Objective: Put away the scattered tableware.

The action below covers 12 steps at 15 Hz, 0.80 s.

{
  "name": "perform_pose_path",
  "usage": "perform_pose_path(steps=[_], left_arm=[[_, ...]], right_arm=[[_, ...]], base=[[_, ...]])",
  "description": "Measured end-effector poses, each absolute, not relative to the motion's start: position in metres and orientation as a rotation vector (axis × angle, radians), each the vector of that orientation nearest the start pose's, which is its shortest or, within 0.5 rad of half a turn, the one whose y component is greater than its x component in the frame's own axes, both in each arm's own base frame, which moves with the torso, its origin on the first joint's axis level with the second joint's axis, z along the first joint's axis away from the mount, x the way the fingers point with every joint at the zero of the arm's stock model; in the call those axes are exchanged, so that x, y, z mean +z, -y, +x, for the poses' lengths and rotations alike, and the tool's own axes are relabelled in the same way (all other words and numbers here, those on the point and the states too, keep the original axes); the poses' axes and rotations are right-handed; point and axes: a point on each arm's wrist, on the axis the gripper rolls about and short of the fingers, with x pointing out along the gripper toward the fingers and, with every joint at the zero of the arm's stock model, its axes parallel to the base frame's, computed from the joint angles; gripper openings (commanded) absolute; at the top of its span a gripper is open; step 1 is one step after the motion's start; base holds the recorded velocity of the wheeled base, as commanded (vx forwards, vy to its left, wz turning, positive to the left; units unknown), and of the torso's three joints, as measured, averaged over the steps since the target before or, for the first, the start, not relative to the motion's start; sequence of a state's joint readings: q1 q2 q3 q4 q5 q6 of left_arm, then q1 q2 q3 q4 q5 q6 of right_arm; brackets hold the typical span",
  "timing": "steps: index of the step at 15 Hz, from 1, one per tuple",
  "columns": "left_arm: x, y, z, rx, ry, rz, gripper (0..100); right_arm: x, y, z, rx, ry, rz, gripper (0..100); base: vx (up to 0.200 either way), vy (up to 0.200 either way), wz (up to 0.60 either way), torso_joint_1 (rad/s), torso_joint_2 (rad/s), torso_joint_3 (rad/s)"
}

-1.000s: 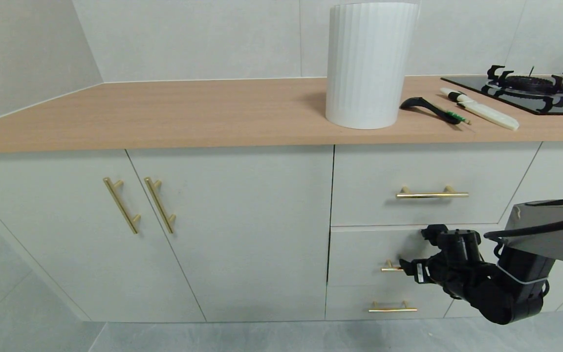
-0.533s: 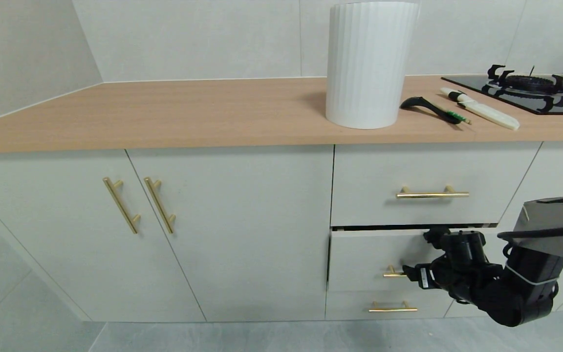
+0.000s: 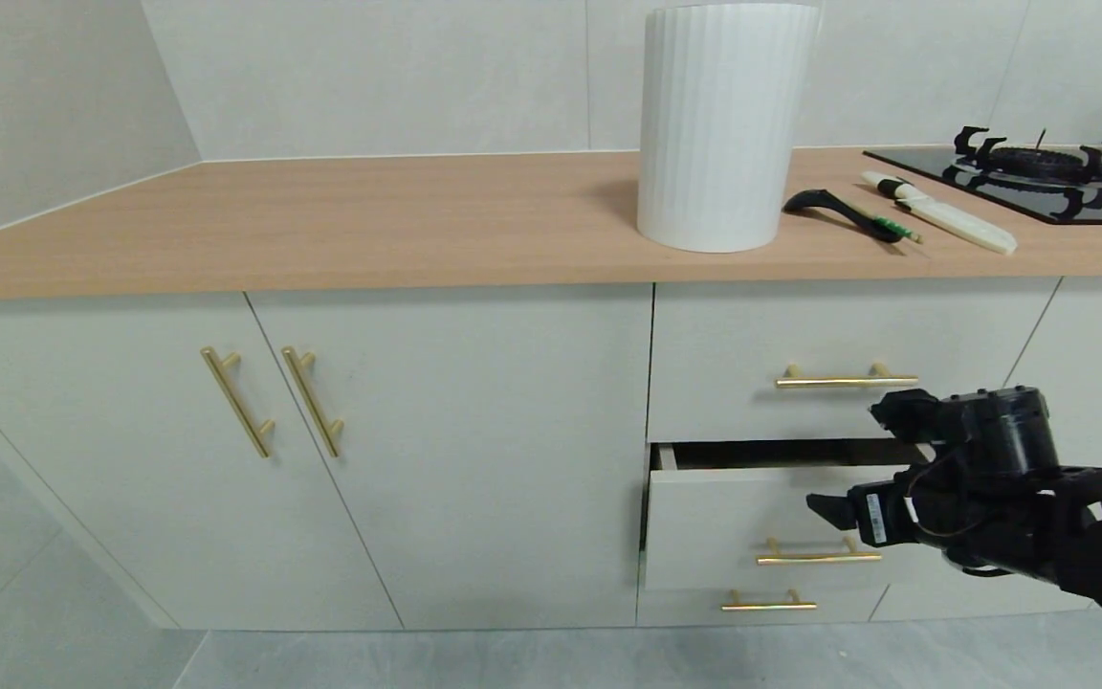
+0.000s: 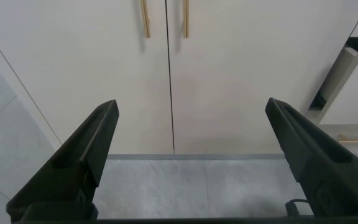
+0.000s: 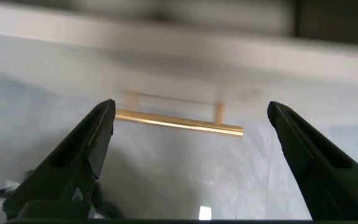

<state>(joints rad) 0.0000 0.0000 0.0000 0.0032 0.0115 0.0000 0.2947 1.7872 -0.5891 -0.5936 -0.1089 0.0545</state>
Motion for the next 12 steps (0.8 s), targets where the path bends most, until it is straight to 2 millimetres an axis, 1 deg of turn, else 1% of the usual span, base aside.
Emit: perform_pose_path(steps=[1, 2, 4, 5, 7, 9, 12], left_arm=[[0.075, 0.000, -0.023, 0.012, -0.003, 0.000, 100], [0.075, 0.000, -0.023, 0.011, -0.003, 0.000, 100], [0.075, 0.000, -0.023, 0.011, -0.003, 0.000, 100], [0.075, 0.000, -0.023, 0.012, -0.003, 0.000, 100], [0.075, 0.000, -0.023, 0.012, -0.003, 0.000, 100], [0.075, 0.000, -0.023, 0.012, -0.003, 0.000, 100], [0.075, 0.000, -0.023, 0.012, -0.003, 0.000, 100]], right_arm=[[0.112, -0.083, 0.264, 0.179, -0.561, -0.066, 100], [0.120, -0.085, 0.261, 0.186, -0.519, -0.057, 100], [0.126, -0.086, 0.266, 0.177, -0.443, -0.040, 100], [0.125, -0.087, 0.268, 0.164, -0.424, -0.037, 100], [0.118, -0.087, 0.277, 0.135, -0.399, -0.028, 100], [0.102, -0.086, 0.290, 0.106, -0.392, -0.020, 100], [0.082, -0.086, 0.302, 0.090, -0.403, -0.017, 100]], base=[[0.000, 0.000, 0.00, 0.000, 0.00, 0.000], [0.000, 0.000, 0.00, 0.000, 0.00, 0.000], [0.000, 0.000, 0.00, 0.000, 0.00, 0.000], [0.000, 0.000, 0.00, 0.000, 0.00, 0.000], [0.000, 0.000, 0.00, 0.000, 0.00, 0.000], [0.000, 0.000, 0.00, 0.000, 0.00, 0.000], [0.000, 0.000, 0.00, 0.000, 0.00, 0.000]])
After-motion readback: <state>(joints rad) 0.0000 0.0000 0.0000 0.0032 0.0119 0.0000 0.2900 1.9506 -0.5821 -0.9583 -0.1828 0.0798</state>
